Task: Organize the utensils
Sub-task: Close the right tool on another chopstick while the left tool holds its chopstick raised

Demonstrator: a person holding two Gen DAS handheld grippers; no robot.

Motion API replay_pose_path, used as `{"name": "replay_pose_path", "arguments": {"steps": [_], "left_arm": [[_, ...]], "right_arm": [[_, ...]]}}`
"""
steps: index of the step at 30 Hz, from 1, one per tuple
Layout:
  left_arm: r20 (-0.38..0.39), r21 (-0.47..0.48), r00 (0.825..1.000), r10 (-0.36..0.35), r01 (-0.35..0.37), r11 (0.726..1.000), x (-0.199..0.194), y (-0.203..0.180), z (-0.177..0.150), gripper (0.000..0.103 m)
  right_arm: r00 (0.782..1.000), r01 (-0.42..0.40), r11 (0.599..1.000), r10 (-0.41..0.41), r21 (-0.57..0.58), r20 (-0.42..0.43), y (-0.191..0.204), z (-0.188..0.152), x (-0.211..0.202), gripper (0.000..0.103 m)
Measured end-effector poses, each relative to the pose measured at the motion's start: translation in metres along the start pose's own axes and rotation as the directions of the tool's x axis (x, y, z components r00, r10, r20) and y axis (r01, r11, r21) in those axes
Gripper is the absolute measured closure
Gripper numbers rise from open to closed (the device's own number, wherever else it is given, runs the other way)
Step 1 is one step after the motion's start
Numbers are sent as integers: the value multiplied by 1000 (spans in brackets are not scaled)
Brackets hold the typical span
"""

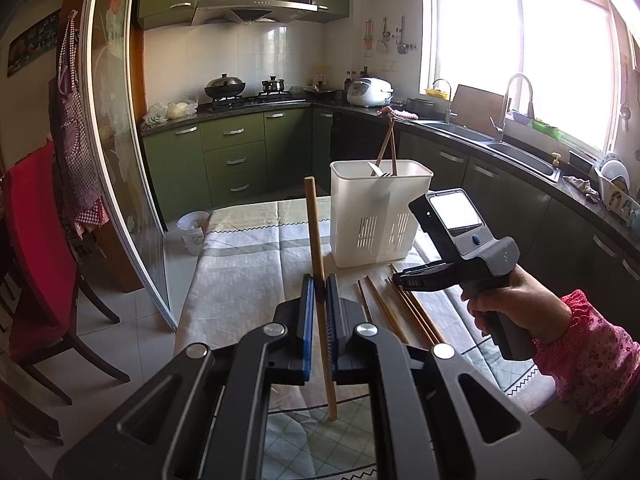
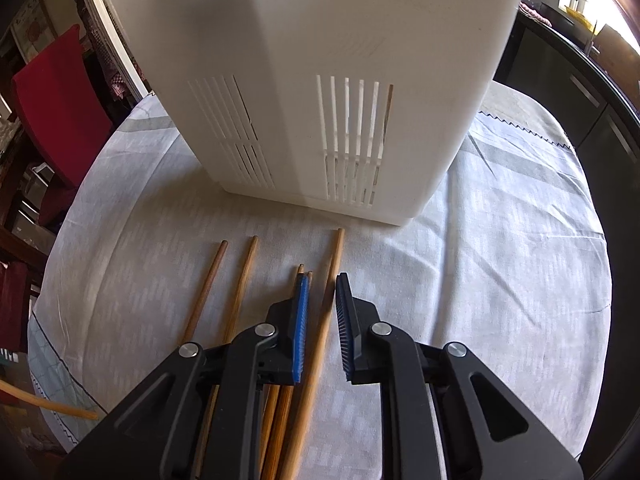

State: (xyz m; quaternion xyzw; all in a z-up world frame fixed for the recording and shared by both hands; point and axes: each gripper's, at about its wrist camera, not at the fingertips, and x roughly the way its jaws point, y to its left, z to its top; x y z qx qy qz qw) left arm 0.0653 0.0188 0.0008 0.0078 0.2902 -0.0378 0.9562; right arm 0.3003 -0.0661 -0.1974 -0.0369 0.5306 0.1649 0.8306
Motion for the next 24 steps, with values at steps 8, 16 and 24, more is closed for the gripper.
{"name": "replay_pose_path", "arguments": {"steps": [8,16,24], "left_arm": [[-2,-4,1000,3,-3,1000,1,4,-2,97],[-2,0,1000,8,-8,1000,1,3,-3,97],[-37,-3,999,-18,18,1000,6,2,-4,97]], "right_arm": [[1000,-11,1000,11,28,14,-9,-2,-2,92],[999,41,999,-41,-11,16,13,-1,7,95],[995,-29,999,26,36,94,-4,-9,-30,97]]}}
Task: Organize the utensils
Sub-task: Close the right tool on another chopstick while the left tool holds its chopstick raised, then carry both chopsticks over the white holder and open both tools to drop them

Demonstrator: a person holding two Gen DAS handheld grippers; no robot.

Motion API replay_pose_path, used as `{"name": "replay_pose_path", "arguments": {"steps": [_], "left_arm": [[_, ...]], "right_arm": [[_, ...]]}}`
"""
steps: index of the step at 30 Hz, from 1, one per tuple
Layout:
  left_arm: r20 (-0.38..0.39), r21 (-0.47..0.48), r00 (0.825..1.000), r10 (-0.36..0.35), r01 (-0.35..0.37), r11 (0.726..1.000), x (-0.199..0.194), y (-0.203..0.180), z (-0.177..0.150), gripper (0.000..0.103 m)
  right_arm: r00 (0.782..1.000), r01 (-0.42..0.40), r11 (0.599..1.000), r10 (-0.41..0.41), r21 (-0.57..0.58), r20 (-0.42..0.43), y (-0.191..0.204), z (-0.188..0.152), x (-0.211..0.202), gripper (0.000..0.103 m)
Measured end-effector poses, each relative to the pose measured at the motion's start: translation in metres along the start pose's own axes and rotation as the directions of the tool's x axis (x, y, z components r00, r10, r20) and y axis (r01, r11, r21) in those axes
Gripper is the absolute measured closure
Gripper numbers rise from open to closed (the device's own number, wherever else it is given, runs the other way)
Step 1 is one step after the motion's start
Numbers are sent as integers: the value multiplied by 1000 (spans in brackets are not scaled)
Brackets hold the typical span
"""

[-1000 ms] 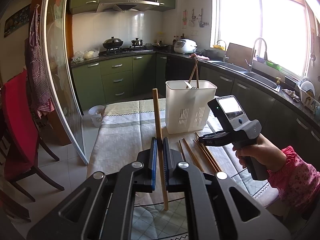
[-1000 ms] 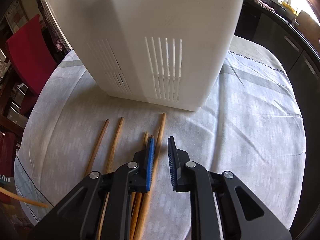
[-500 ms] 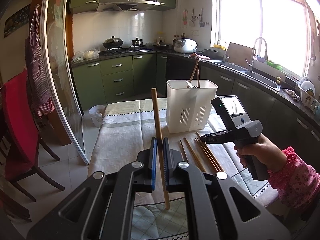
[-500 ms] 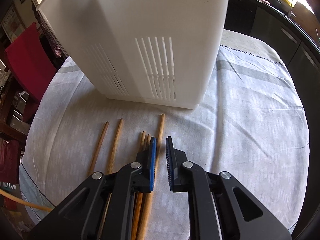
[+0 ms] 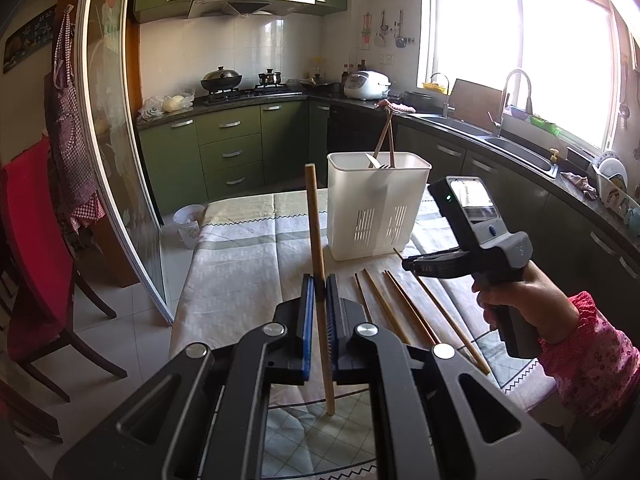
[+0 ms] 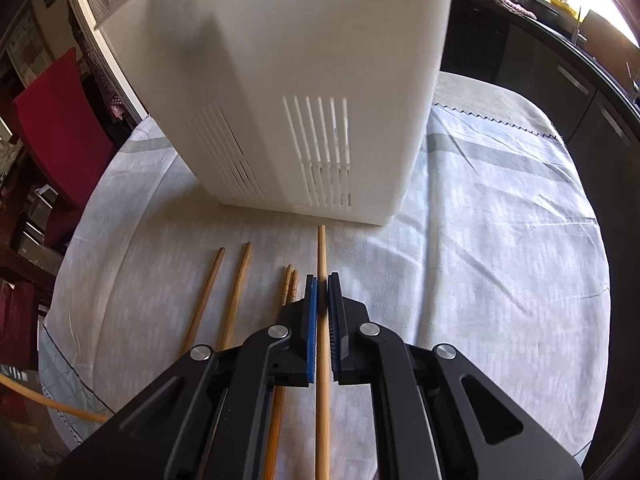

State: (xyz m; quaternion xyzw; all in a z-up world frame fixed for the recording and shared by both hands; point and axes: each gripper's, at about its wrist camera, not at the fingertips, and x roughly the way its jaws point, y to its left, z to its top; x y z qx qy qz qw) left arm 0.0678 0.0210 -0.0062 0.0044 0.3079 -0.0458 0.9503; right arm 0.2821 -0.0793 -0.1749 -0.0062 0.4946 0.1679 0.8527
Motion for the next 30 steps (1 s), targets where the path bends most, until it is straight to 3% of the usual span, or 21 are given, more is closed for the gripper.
{"name": "replay_pose_path", "arguments": {"steps": [5,10,16,22,30], "left_arm": [[-8,-11,1000,0,0,1000,2,3,-1,97],[-5,2,1000,2,-2,1000,4,-1,-1,97],[2,10,1000,12,-12,1000,4,-4,-1,97],[12,2,1000,7,-7,1000,1,-6,-2,97],[42,10,999,18,-19,1000,-6,-9,0,97]], "right_arm": [[987,-75,997,73,13,142,-6,-8,-65,97],[951,-134,991,129,-2,281,-13,-29,-135,97],[910,-150,988,155,-44,385,-26,-69,-206,97],[887,-161,985,173,-64,428,-30,-103,-243,97],[881,-179,981,193,-74,431,-33,-115,-254,97]]}}
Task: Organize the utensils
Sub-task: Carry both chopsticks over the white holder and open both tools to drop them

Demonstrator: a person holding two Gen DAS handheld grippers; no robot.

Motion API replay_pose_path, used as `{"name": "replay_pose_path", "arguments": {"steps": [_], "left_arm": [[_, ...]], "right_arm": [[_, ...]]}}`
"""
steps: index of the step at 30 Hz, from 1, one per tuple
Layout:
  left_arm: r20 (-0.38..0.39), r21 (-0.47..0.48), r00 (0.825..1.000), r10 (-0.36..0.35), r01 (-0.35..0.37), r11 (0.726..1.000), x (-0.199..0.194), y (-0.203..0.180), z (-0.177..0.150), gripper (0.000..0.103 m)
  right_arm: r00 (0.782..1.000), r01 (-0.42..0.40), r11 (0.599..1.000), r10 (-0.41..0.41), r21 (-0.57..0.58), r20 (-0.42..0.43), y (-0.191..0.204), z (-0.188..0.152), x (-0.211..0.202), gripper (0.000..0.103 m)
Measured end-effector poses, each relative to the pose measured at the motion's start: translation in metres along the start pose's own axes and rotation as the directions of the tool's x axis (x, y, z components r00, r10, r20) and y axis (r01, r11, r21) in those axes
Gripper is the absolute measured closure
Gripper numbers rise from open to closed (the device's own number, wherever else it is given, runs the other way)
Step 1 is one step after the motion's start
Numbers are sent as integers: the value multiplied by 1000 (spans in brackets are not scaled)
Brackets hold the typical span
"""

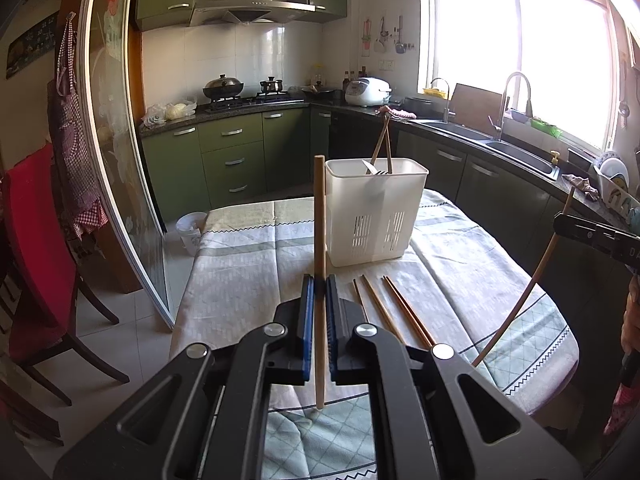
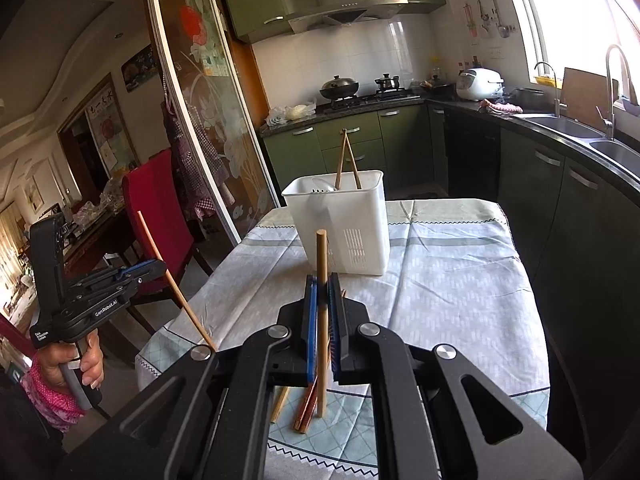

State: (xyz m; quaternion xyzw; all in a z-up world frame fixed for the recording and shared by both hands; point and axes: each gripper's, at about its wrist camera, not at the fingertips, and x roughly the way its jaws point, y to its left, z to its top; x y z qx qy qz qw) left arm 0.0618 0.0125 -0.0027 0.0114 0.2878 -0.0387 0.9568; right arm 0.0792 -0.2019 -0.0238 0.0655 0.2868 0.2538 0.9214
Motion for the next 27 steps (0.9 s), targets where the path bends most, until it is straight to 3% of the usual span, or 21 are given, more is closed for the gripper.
{"name": "replay_pose_path", "arguments": {"steps": [8,15,22,27], "left_arm": [[59,13,998,-12,12,1000,-16,-3,25,97],[118,43,991,-69,64,997,-18,-15,87,97],[201,2,976,-88,89,996,9,-18,162,98],[239,-24,967,-86,94,995,46,-23,191,97]], "right_arm": [[1000,-6,1000,7,10,-4,-6,1,6,97],[1000,-5,1000,5,28,-8,-14,0,6,97],[1000,-3,999,4,37,-9,-20,-1,5,97],[1000,-3,999,4,45,-8,-23,-3,4,97]]}}
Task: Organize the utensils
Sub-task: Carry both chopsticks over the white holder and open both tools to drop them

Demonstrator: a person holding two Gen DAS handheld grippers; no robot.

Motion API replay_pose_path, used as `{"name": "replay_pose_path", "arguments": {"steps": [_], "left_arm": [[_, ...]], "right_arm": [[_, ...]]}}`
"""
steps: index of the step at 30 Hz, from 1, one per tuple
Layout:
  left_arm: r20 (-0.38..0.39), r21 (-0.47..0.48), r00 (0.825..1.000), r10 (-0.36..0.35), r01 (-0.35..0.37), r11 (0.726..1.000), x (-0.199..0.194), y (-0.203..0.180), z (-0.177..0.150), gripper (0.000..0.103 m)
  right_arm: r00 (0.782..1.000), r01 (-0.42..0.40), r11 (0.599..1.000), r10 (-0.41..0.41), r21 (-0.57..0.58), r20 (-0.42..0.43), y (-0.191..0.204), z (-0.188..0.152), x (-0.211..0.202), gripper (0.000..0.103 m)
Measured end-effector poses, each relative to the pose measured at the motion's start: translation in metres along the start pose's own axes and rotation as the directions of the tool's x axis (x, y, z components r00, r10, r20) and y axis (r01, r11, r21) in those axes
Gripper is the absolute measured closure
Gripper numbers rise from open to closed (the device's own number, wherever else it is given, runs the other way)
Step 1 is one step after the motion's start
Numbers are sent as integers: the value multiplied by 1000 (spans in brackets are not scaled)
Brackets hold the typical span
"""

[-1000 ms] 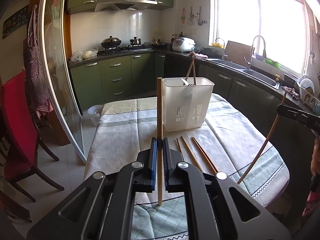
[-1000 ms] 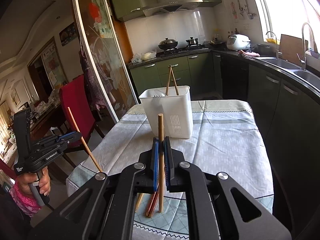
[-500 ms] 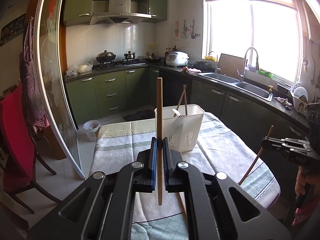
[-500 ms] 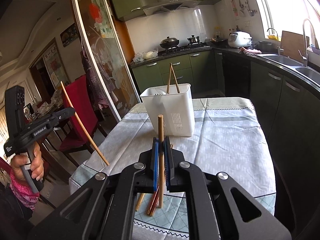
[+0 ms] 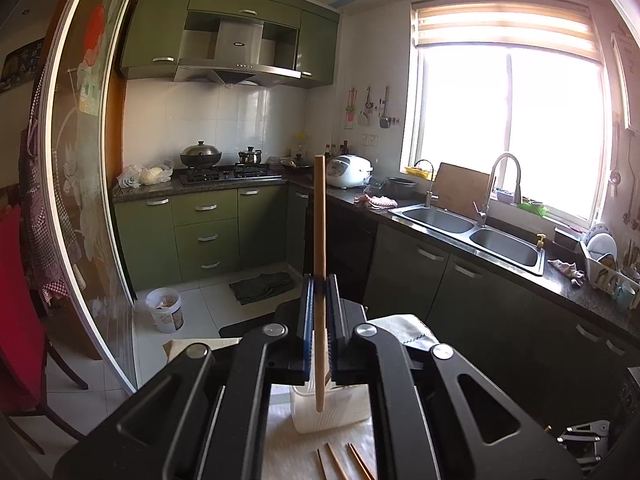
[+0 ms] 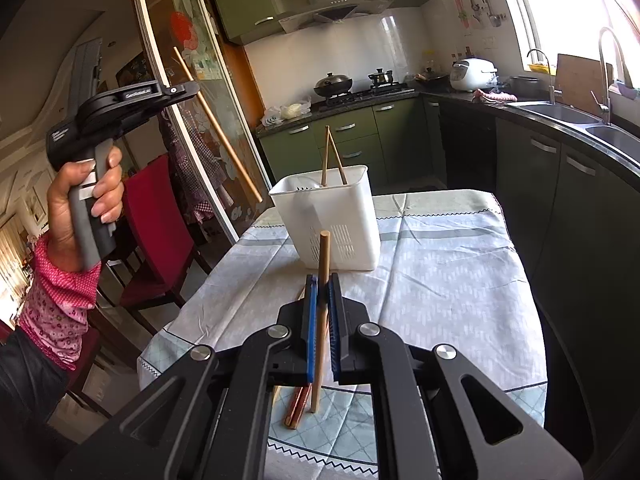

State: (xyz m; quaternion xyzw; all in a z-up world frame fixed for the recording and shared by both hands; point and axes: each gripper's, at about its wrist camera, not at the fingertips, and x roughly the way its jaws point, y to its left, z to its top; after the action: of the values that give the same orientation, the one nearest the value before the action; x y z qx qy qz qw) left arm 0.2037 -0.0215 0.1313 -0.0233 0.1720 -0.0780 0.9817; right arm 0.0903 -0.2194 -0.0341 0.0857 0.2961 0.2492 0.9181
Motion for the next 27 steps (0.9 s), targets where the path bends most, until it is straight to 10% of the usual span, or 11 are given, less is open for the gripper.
{"name": "replay_pose_path", "arguments": {"steps": [6,18,27], "left_arm": [[46,15,998,40,-41,999,39,-5,-4,97],[-170,41,984,56,-49,998,95,-3,-61,97],[-221,14,975,36,-33,999,81,9,-85,82]], "right_arm": [[1000,-8,1000,8,-1,0,1,-1,-1,97],[998,-55,998,55,6,12,2,19,-7,97],[964,-50,999,53,-18,260,14,98,-39,97]]}}
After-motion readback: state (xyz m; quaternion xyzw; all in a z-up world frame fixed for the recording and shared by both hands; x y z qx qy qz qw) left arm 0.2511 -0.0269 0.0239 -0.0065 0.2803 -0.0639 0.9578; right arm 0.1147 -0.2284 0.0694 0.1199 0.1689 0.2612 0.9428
